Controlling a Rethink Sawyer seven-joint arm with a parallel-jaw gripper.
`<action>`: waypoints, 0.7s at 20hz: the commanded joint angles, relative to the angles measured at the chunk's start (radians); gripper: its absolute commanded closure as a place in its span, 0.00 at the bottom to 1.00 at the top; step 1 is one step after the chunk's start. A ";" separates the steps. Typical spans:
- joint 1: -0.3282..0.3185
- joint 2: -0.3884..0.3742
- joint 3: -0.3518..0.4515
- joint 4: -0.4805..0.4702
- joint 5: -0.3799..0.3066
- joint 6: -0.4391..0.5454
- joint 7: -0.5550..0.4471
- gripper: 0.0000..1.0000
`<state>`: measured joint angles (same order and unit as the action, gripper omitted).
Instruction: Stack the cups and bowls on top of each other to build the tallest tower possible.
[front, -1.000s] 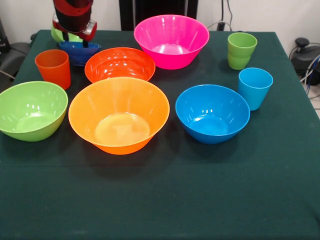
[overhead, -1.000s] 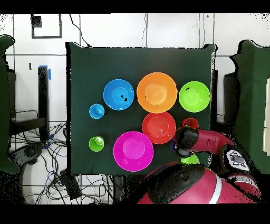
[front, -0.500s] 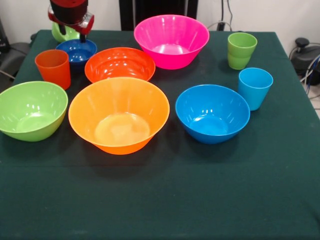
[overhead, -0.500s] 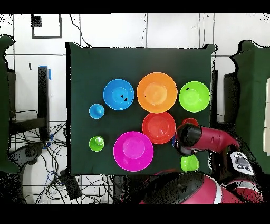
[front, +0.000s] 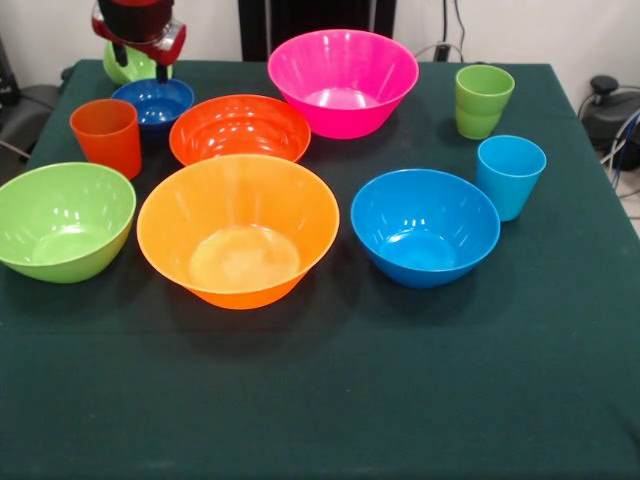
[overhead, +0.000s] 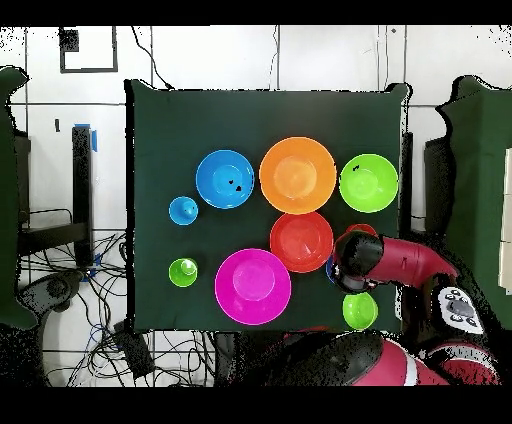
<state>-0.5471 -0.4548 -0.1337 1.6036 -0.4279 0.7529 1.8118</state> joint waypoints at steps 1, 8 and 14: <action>0.030 0.053 0.064 0.019 0.003 -0.040 0.074 0.00; -0.023 0.085 0.088 0.033 0.004 -0.114 0.058 0.00; -0.036 0.097 0.090 0.036 -0.003 -0.144 0.056 0.00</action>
<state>-0.5760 -0.4252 -0.1337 1.6038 -0.4278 0.7117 1.8118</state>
